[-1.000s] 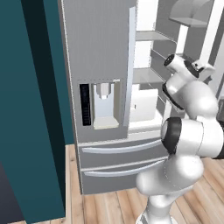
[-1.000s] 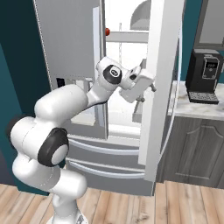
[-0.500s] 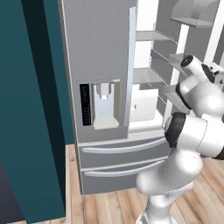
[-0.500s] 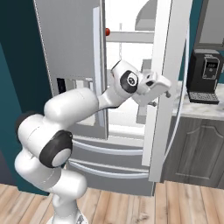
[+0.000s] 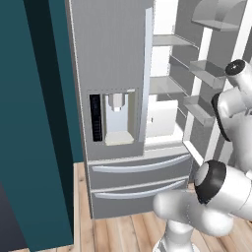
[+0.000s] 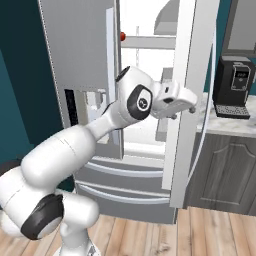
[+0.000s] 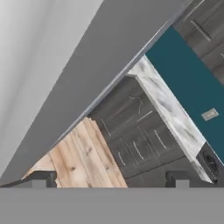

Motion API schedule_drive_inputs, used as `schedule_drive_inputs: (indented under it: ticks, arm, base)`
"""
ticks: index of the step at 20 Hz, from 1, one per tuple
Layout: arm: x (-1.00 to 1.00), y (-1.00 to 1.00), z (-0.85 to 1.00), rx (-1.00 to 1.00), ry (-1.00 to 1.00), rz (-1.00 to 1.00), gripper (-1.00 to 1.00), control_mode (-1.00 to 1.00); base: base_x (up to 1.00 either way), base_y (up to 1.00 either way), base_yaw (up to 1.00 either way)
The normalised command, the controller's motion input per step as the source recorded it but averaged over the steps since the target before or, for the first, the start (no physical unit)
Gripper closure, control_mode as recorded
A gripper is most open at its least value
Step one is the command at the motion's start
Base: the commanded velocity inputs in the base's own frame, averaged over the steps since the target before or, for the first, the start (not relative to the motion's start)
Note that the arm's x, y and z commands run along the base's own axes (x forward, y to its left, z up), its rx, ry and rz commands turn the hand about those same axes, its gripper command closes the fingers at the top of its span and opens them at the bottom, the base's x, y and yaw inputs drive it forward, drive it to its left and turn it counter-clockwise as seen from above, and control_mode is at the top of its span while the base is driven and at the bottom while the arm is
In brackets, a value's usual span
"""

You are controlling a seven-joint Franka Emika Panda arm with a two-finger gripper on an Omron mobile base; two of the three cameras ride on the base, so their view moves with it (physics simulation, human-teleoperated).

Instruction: Retrieve the apple and peach from the fridge and place them into the bowl on the dining table.

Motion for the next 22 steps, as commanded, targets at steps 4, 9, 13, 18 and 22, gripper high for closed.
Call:
schedule_drive_inputs:
  ticks: [4,9,13,18,22]
  arm:
    - [-0.57,0.82,0.02,0.0,-0.23,0.0,-1.0,-1.0]
    - [-0.3,0.96,0.0,0.12,-0.04,0.01,-1.0,-1.0]
    - [-0.05,1.0,0.0,0.18,0.0,0.12,-1.0,-1.0]
    - [0.0,1.0,0.0,0.21,0.01,0.22,-1.0,-1.0]
    - [0.0,1.0,0.0,0.24,0.0,0.29,-1.0,-1.0]
  base:
    - [0.0,0.0,0.0]
    - [0.0,0.0,0.0]
    - [0.0,0.0,0.0]
    - [0.0,0.0,0.0]
    - [0.0,0.0,0.0]
